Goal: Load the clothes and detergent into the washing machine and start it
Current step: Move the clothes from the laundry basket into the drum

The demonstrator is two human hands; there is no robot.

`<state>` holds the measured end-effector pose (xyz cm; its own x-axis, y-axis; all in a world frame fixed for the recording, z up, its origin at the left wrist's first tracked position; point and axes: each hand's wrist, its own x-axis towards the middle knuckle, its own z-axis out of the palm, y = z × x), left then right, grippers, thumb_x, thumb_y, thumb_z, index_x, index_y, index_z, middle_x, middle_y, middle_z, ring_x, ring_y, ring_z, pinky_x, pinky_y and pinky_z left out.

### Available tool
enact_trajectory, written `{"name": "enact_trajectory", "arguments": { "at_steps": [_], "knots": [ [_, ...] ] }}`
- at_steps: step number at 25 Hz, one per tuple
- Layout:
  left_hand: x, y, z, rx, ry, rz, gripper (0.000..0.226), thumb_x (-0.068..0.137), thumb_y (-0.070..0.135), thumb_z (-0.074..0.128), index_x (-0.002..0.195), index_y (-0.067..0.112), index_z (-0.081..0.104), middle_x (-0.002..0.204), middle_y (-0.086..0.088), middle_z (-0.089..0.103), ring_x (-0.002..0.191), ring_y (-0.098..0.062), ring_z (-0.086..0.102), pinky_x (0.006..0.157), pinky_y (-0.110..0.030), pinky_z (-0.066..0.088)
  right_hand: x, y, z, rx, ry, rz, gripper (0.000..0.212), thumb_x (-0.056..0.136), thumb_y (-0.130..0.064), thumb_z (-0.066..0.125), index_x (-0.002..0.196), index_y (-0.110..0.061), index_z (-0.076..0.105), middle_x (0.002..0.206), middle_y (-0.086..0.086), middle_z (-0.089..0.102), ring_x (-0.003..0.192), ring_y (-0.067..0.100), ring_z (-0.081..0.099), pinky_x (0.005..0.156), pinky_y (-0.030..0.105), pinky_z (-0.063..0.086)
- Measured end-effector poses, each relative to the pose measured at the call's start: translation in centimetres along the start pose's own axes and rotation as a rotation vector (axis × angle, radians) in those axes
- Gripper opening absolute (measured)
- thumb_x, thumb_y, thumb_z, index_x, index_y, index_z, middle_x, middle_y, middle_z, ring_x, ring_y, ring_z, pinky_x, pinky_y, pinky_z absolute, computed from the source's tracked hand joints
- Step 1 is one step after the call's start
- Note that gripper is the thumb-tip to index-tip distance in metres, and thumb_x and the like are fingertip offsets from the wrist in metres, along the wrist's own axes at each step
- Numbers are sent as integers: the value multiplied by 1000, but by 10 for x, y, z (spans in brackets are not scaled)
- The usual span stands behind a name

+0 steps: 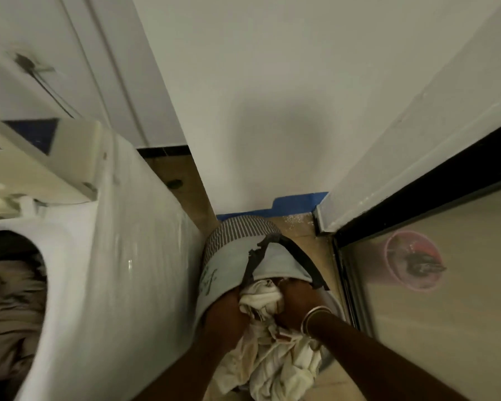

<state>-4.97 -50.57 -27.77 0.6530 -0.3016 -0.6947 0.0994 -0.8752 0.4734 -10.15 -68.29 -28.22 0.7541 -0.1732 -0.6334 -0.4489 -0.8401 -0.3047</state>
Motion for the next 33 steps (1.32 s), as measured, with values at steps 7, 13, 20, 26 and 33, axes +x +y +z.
{"name": "enact_trajectory", "arguments": {
  "at_steps": [7,13,20,26,33],
  "knots": [
    [-52,16,-35,-63,25,199,84,73,65,50,149,30,42,151,1,47,140,-22,45,117,-40,36,-85,-20,-61,50,98,-29,90,67,-45,77,147,-32,39,148,5,38,134,26,45,111,30,36],
    [-159,59,-102,-26,237,427,60,82,42,65,137,18,56,133,-7,63,123,-27,58,96,-25,40,-184,-66,-122,60,287,-47,94,69,-48,77,150,-27,35,146,9,37,132,30,46,109,35,40],
    [-306,70,-220,-69,483,494,56,64,31,65,120,27,66,112,-3,71,101,-24,65,79,-25,43,-290,-172,-194,102,499,-193,92,65,-44,79,146,-27,39,126,7,48,116,27,52,96,32,44],
    [-405,8,-338,-183,726,494,60,66,12,79,124,21,66,111,2,70,100,-19,63,84,-29,49,-326,-322,-226,107,606,-448,90,57,-47,79,139,-28,47,118,6,54,110,26,55,91,33,49],
    [-404,-123,-454,-324,917,407,66,69,19,82,132,24,63,118,8,67,104,-11,60,88,-24,44,-270,-507,-204,176,620,-656,91,56,-52,79,139,-33,47,130,4,54,117,23,53,93,29,44]
  ]
}}
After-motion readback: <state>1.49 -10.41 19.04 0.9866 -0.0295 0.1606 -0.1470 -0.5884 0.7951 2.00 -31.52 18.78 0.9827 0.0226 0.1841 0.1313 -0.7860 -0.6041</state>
